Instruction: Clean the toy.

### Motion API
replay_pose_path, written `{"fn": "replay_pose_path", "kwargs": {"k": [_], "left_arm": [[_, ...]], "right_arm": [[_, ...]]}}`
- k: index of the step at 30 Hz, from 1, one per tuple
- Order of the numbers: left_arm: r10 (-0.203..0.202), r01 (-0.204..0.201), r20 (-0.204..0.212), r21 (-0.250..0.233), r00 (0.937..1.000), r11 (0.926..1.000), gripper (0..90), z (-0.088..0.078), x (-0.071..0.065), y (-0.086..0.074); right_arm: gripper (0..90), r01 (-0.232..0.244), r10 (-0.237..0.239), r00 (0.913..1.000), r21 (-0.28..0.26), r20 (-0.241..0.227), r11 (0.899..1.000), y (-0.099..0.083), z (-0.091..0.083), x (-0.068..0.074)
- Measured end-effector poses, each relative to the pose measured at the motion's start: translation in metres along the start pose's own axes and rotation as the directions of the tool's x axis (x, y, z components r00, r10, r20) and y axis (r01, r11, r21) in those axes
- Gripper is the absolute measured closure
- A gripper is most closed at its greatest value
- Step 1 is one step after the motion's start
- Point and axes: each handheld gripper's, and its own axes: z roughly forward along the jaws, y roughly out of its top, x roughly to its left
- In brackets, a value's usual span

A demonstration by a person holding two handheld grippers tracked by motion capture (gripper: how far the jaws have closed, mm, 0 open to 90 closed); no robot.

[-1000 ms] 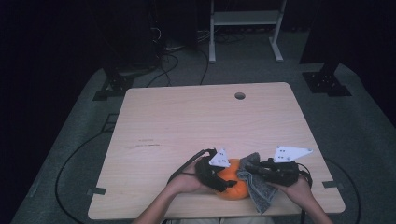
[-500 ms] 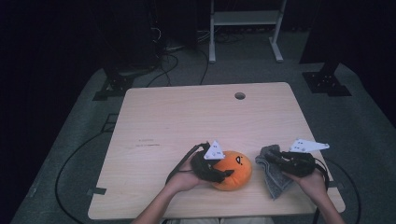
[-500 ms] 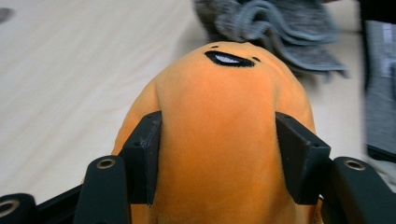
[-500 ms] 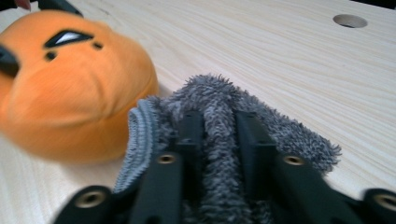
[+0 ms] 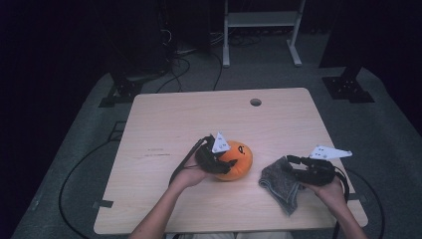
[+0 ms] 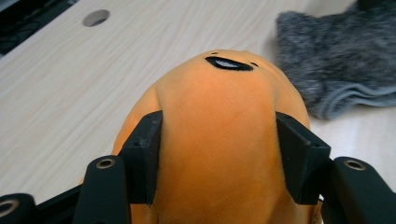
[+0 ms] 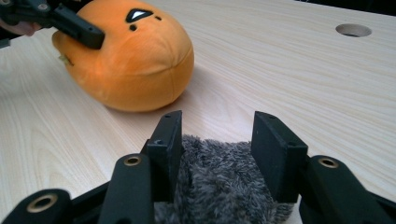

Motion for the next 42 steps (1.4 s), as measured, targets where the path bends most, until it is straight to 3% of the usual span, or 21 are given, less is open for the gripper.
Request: {"fn": "replay_pose_path", "kwargs": {"k": [6, 11, 15, 19, 23, 26, 30, 32, 42], "left_arm": [[-0.015, 0.015, -0.01, 0.007, 0.9998, 0.9999, 37.7, 0.001, 0.009, -0.005], [-0.033, 0.033, -0.012, 0.006, 0.9994, 0.9994, 26.3, -0.003, 0.011, -0.007], [-0.079, 0.079, 0.001, -0.013, 0.9969, 0.9968, 19.8, -0.009, 0.011, -0.012], [-0.096, 0.095, -0.019, -0.049, 0.9952, 0.9943, 15.5, -0.02, 0.011, -0.018], [-0.123, 0.121, -0.024, -0.078, 0.9921, 0.9896, 13.6, -0.031, 0.012, -0.023], [-0.12, 0.117, -0.036, -0.088, 0.9921, 0.9892, 12.9, -0.039, 0.014, -0.027], [-0.157, 0.152, -0.03, -0.128, 0.9872, 0.9801, 12.9, -0.046, 0.015, -0.032], [-0.141, 0.136, -0.043, -0.11, 0.9891, 0.9846, 12.8, -0.049, 0.015, -0.035], [-0.175, 0.168, -0.048, -0.112, 0.9835, 0.9794, 12.8, -0.059, 0.017, -0.051]], "right_arm": [[51.0, -0.008, 0.008, 1.0, -0.012, 0.002, 1.0, 0.0, -0.002, -0.001], [50.1, 0.005, -0.005, 1.0, -0.018, -0.001, 1.0, 0.002, -0.003, 0.002], [48.3, 0.009, -0.009, 0.9999, -0.03, -0.007, 1.0, 0.004, -0.006, 0.004], [46.5, 0.014, -0.015, 0.9997, -0.047, -0.02, 0.999, 0.007, -0.011, 0.008], [45.4, 0.018, -0.019, 0.9996, -0.057, -0.018, 0.998, 0.008, -0.013, 0.01], [44.2, 0.02, -0.021, 0.9996, -0.052, -0.018, 0.998, 0.008, -0.013, 0.01], [43.1, 0.016, -0.017, 0.9996, -0.045, -0.023, 0.999, 0.007, -0.013, 0.01], [42.7, 0.01, -0.011, 0.9996, -0.044, -0.027, 0.999, 0.007, -0.013, 0.01], [41.0, 0.021, -0.021, 0.9995, -0.025, -0.025, 0.999, 0.004, -0.011, 0.011]]}}
